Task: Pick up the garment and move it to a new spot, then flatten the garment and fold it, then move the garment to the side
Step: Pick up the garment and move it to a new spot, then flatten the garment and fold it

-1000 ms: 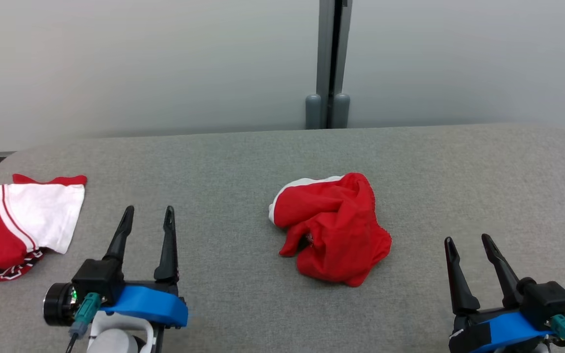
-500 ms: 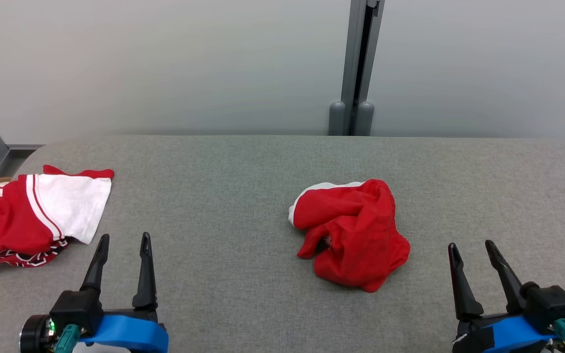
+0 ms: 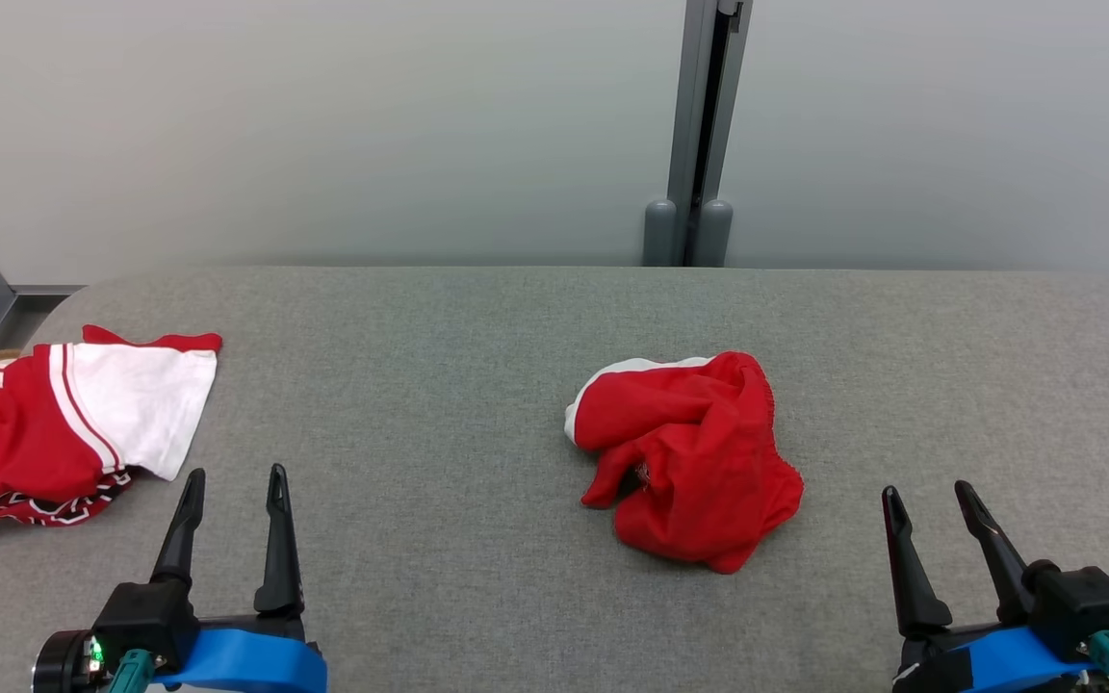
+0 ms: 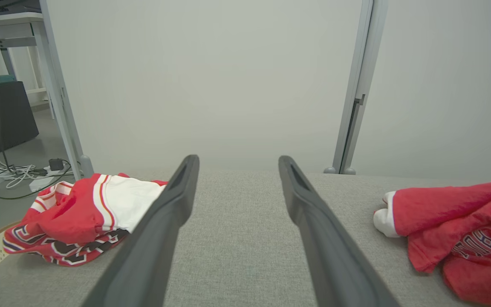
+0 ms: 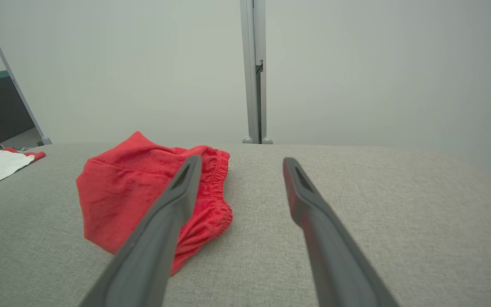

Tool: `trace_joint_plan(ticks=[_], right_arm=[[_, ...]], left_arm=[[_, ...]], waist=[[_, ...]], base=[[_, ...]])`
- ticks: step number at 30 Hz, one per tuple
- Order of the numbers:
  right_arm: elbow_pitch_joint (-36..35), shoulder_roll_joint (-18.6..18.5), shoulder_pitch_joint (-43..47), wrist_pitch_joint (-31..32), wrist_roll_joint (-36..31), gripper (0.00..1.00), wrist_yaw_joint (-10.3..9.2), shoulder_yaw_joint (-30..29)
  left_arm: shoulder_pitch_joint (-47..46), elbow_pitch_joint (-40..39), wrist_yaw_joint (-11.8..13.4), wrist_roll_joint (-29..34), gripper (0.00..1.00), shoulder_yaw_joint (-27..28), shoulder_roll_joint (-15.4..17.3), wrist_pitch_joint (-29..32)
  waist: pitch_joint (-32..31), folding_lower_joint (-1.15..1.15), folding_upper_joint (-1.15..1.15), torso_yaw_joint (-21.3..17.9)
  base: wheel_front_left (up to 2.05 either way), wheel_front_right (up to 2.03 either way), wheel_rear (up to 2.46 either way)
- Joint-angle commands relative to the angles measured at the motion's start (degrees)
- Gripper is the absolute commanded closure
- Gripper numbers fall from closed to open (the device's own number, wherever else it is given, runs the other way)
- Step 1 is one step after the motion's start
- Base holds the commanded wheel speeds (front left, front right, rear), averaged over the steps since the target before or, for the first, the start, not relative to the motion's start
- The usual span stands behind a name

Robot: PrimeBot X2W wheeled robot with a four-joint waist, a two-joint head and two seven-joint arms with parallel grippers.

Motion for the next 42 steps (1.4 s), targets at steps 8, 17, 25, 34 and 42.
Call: trace_joint_plan(ticks=[8,17,25,34,42], right_arm=[[-0.1,-0.1,0.9,0.3,-0.1,0.0,0.01,-0.2],[0.5,-0.1,-0.4,0.3,0.0,0.0,0.01,-1.0],[3.0,-0.1,-6.8,0.9,-2.9,0.0,0.01,-0.9],[13.4,-0.1,-13.8,0.5,-5.9,0.0,0.01,-1.0],[27.2,-0.5,-19.1,-2.0,-7.2,0.0,0.01,-2.4]], left_arm=[[0.0,0.2,-0.8,1.3,0.0,1.1,-0.6,-0.3],[-0.6,0.6,-1.5,2.3,0.0,1.7,-1.2,-0.3],[-1.6,0.4,-2.3,3.1,0.0,1.7,-2.1,-0.3],[-3.6,0.7,-3.2,3.9,0.0,1.3,-3.2,-0.3],[-6.4,0.9,-3.9,4.5,0.0,1.4,-4.3,-0.3]], waist=[[0.0,0.0,0.0,-0.1],[0.3,0.0,0.0,0.0],[0.9,0.0,0.0,0.8],[3.6,0.0,0.0,3.0],[7.5,0.0,0.0,5.7]], base=[[0.0,0.0,0.0],[0.0,0.0,0.0],[0.0,0.0,0.0],[0.0,0.0,0.0],[0.0,0.0,0.0]])
